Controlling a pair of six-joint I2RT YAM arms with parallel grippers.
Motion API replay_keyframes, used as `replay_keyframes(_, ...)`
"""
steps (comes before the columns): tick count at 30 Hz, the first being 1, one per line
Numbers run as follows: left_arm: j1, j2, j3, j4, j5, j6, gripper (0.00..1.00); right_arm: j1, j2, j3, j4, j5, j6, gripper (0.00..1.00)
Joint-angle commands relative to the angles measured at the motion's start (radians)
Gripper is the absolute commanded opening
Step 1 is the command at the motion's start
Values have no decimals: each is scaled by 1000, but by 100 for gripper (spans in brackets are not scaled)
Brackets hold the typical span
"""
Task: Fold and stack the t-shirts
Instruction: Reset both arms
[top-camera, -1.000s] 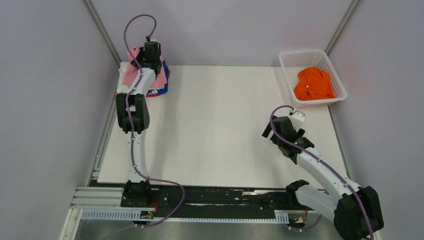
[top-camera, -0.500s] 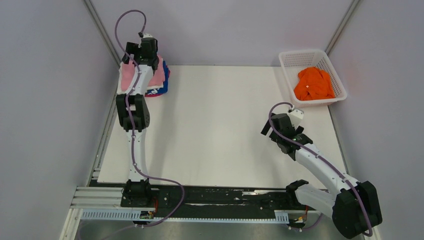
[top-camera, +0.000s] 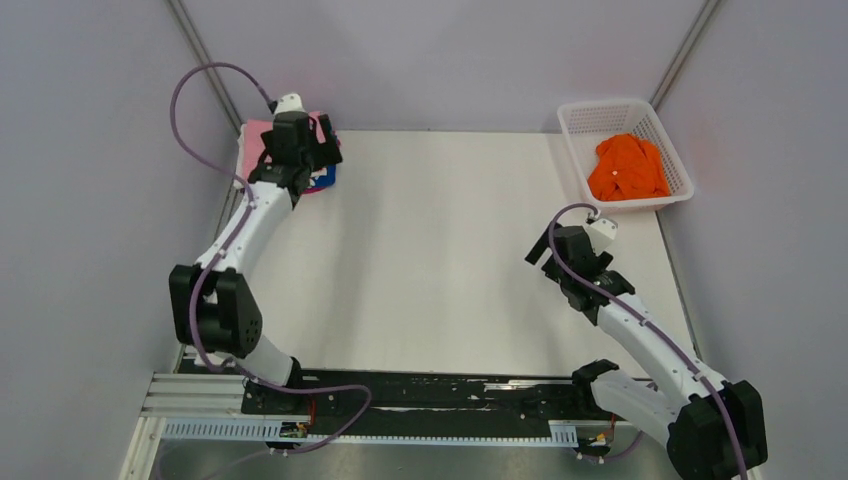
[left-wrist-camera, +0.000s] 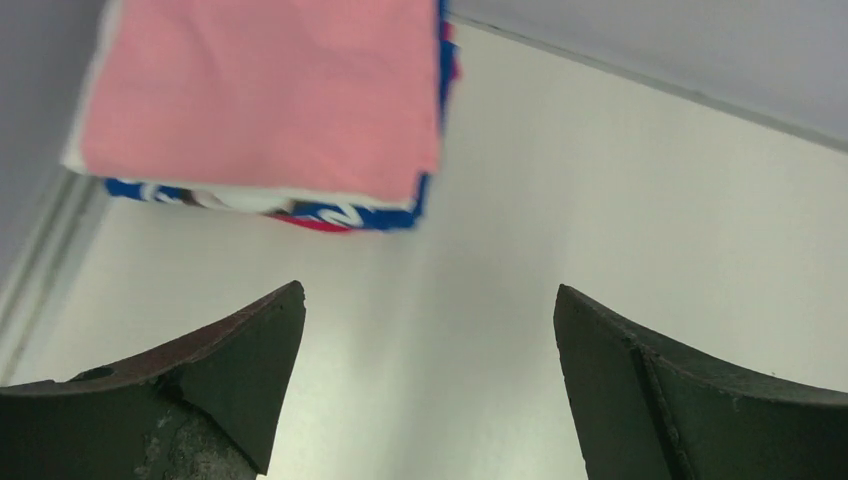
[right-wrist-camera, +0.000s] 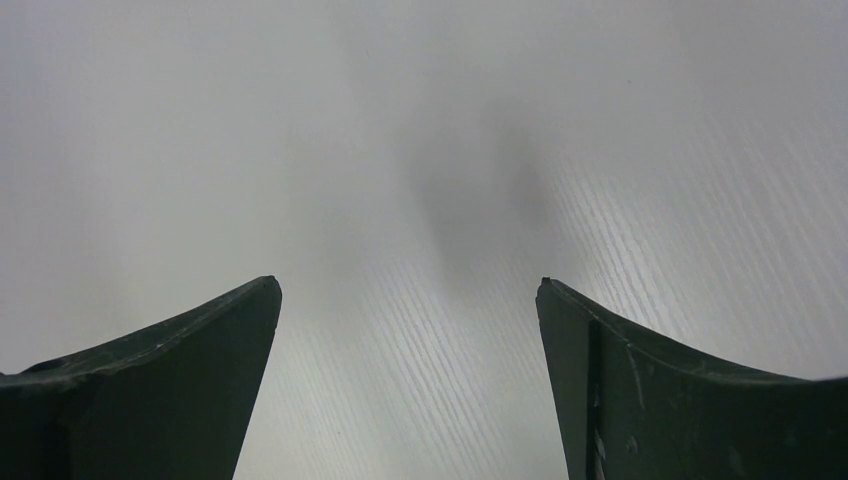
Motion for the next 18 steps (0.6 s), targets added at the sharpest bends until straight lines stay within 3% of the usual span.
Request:
replay_keyframes(1, -164, -238, -299, 208, 89, -73, 100, -9, -55, -16, 8, -23, 13, 100)
replay_keyframes(4, -250, -350, -545, 263, 136, -113, 100, -9, -79, -38, 9, -34, 23, 100)
replay_keyframes(8, -358, -514, -799, 418, 96, -139, 100, -9, -90, -50, 10, -46, 29, 100)
replay_keyframes(18, -377, -691, -932, 401, 50, -129, 100, -7, -79, -70, 34, -50, 53, 99)
